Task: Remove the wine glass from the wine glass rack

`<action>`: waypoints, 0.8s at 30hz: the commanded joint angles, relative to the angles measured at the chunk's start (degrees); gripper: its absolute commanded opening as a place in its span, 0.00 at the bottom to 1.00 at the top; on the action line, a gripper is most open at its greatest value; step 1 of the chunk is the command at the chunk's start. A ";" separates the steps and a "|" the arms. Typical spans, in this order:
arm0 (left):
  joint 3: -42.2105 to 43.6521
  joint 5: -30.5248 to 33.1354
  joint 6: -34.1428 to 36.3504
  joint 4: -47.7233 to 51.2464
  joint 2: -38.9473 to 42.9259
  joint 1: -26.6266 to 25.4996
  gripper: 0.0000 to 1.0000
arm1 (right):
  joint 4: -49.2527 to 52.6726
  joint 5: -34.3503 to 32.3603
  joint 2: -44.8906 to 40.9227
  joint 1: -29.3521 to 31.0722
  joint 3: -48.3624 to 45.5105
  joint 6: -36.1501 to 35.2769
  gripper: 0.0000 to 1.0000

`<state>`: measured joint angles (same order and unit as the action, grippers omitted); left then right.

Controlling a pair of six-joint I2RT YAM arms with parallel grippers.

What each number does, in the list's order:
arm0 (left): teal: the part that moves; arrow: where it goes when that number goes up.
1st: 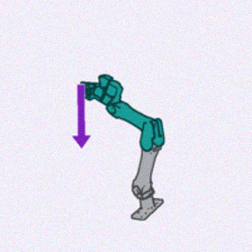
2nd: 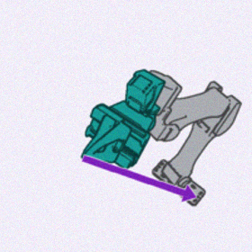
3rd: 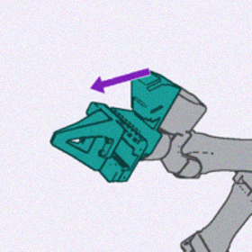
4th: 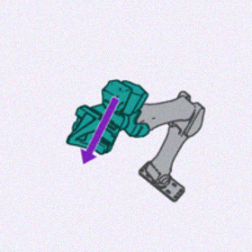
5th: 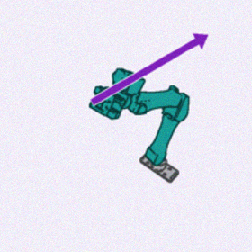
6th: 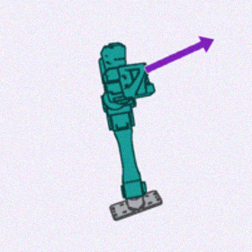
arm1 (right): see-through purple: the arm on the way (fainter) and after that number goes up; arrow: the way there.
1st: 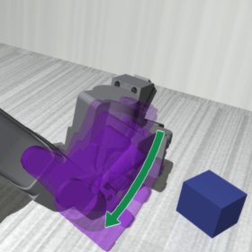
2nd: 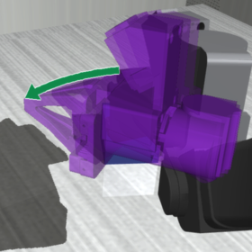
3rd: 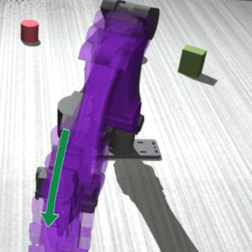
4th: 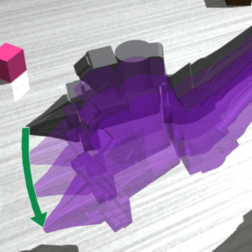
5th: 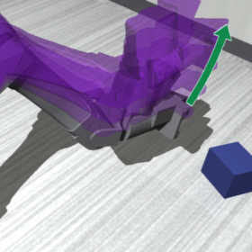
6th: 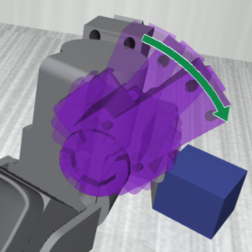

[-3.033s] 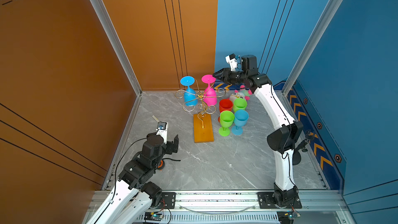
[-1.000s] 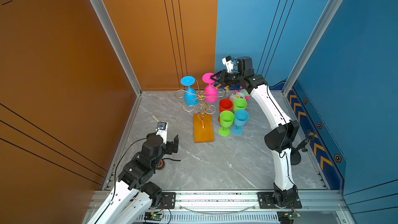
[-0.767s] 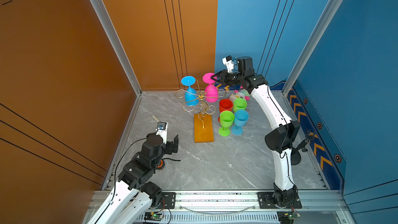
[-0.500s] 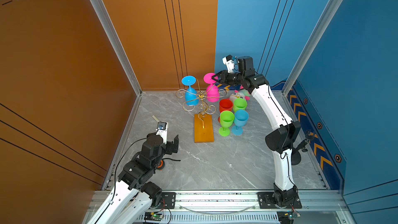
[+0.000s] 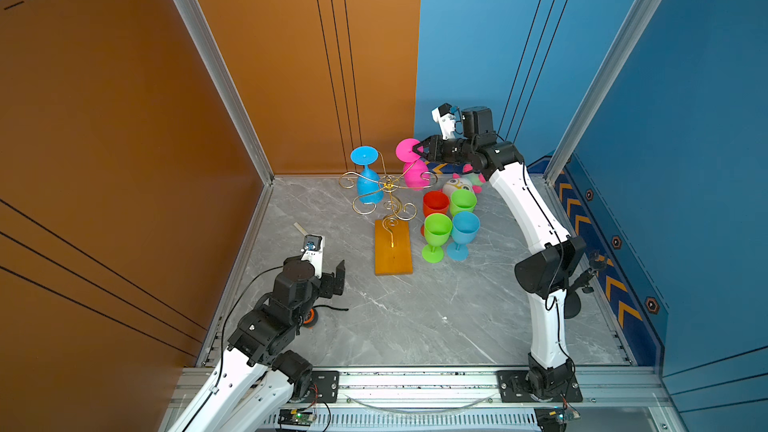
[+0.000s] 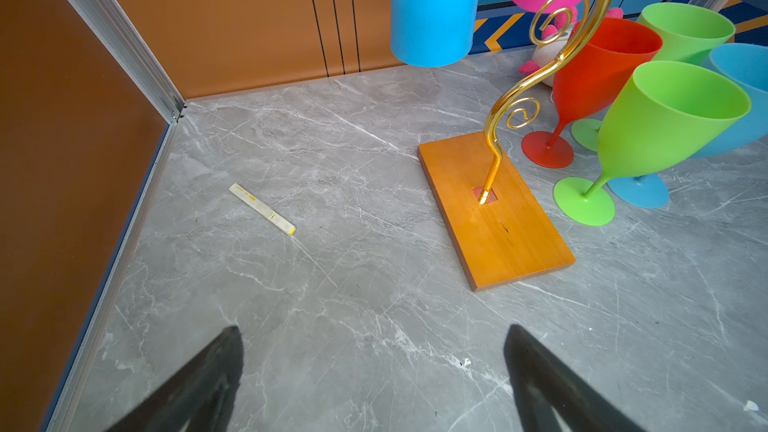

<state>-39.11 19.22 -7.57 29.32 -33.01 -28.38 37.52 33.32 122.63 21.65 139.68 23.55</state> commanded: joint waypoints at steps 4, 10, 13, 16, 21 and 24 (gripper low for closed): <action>0.76 -1.16 -0.03 -1.46 -0.21 0.83 0.98 | 3.52 -2.73 -2.34 -0.20 0.83 -2.06 0.13; 0.70 -1.41 -0.07 -1.46 -0.25 0.86 0.98 | 3.36 -1.02 -3.01 0.23 0.93 -1.12 0.08; 0.69 -1.40 -0.05 -1.53 -0.19 0.87 0.98 | 2.79 0.50 -2.94 0.41 0.91 0.19 0.06; 0.67 -1.49 -0.01 -1.44 -0.07 0.90 0.98 | 2.47 1.68 -3.22 0.76 0.88 0.99 0.05; 0.79 -1.49 0.00 -1.45 0.11 0.95 0.98 | 2.38 2.52 -3.42 1.20 0.90 1.64 0.02; 0.78 -1.49 -0.02 -1.47 0.08 0.87 0.98 | 2.38 3.10 -3.39 1.37 0.79 2.33 0.01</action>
<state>-39.11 18.81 -7.57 29.28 -33.10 -28.12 39.00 35.31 120.95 22.61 139.70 24.69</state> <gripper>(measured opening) 0.980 0.056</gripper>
